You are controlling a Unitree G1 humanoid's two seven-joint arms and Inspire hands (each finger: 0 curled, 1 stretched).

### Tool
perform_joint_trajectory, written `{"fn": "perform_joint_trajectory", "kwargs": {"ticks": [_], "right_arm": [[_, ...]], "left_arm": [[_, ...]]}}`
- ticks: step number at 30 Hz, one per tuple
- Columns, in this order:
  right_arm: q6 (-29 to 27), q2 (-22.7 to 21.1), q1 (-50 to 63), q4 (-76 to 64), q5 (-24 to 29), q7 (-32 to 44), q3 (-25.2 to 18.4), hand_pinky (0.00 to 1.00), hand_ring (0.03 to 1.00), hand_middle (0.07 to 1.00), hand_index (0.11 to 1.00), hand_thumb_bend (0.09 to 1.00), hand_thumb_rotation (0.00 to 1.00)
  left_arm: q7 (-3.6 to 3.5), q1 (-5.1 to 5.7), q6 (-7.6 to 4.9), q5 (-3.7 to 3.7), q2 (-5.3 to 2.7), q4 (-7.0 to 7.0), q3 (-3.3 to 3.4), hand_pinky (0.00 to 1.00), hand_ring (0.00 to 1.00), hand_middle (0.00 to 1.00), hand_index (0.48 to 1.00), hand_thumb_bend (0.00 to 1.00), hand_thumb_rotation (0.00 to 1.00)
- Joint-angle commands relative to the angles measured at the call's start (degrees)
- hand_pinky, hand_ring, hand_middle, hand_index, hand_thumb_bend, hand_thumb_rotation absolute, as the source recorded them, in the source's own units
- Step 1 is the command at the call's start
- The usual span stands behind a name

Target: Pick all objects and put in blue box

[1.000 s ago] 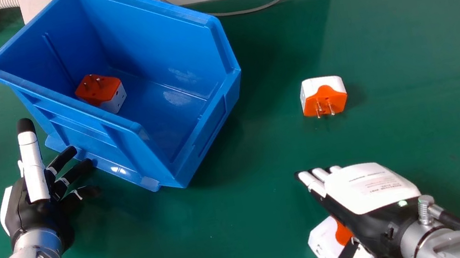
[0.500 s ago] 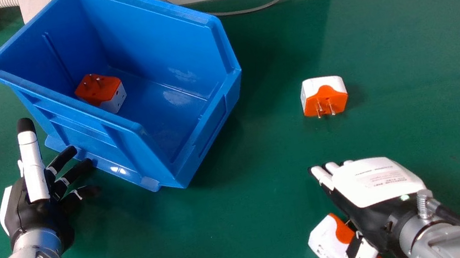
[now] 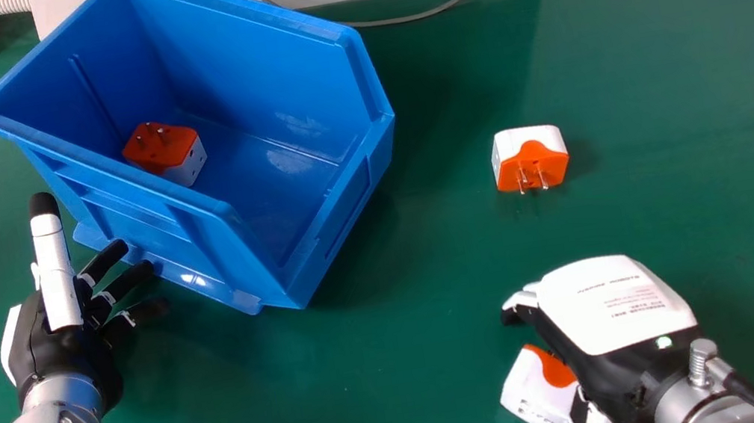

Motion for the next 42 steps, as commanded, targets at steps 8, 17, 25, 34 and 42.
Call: {"fn": "perform_joint_trajectory", "kwargs": {"ticks": [8,17,25,34,42], "right_arm": [[0.3,-0.5,0.0,0.8,0.3,1.1,1.1,0.17,0.434,0.554,0.664,0.559,0.01],[0.8,-0.9,-0.6,0.4,1.2,3.2,1.1,0.16,0.405,0.529,0.657,0.539,0.00],[1.6,-1.1,-1.4,0.6,-0.3,3.2,1.0,0.16,0.394,0.522,0.624,0.530,0.00],[4.3,-1.5,-3.0,-0.2,-0.8,9.3,-0.5,0.26,0.381,0.515,0.567,0.515,0.00],[5.8,-2.0,-3.7,-2.5,-0.7,14.8,-1.9,0.29,0.382,0.514,0.550,0.512,0.00]], "left_arm": [[0.27,0.82,0.94,0.42,-0.07,0.81,0.17,0.64,0.73,0.83,0.886,0.86,0.93],[0.27,0.73,0.94,0.52,0.11,1.11,0.25,0.64,0.73,0.83,0.885,0.86,0.93],[0.06,0.63,0.55,0.40,0.16,1.61,0.42,0.63,0.73,0.83,0.885,0.86,0.93],[0.39,0.62,1.18,0.26,-0.21,0.76,0.31,0.64,0.73,0.83,0.884,0.86,0.93],[0.63,0.19,0.70,0.44,-0.63,1.57,0.10,0.64,0.73,0.83,0.884,0.86,0.93]]}}
